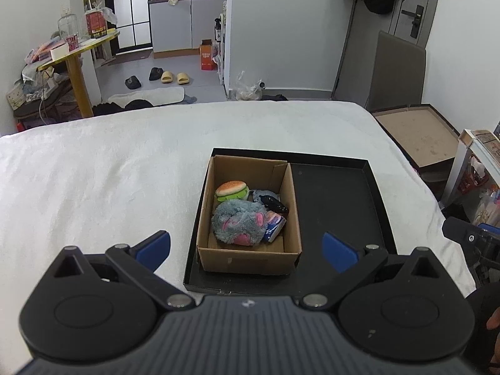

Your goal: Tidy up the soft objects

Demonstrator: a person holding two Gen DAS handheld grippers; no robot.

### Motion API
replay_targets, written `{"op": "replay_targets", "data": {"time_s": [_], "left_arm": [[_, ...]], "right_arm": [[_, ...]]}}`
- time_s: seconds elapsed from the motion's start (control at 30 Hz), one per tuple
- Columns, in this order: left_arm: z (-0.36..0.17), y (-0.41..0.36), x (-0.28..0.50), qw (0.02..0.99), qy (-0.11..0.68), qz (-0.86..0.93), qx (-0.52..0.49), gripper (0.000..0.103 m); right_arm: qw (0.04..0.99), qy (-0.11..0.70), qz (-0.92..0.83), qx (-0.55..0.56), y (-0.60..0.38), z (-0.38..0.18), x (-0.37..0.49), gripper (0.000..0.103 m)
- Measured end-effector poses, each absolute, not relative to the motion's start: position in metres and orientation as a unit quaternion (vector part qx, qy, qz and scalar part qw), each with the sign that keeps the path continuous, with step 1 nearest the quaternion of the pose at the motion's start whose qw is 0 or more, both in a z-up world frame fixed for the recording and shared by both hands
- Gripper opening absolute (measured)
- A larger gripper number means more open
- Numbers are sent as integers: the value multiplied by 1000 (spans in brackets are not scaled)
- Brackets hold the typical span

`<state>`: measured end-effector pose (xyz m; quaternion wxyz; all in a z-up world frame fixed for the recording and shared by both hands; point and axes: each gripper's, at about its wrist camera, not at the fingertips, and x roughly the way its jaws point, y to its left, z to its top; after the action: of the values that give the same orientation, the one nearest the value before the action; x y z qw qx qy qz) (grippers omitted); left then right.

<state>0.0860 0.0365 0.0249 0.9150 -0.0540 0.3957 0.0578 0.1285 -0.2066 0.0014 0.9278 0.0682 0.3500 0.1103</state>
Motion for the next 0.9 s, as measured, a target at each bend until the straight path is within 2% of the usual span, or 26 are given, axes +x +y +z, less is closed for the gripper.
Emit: {"op": "replay_targets", "data": {"time_s": [0.9], "left_arm": [[63,33,27,928,367,44,-44,103]], "right_arm": [[936,331,106,58,-205,36,81,103]]}}
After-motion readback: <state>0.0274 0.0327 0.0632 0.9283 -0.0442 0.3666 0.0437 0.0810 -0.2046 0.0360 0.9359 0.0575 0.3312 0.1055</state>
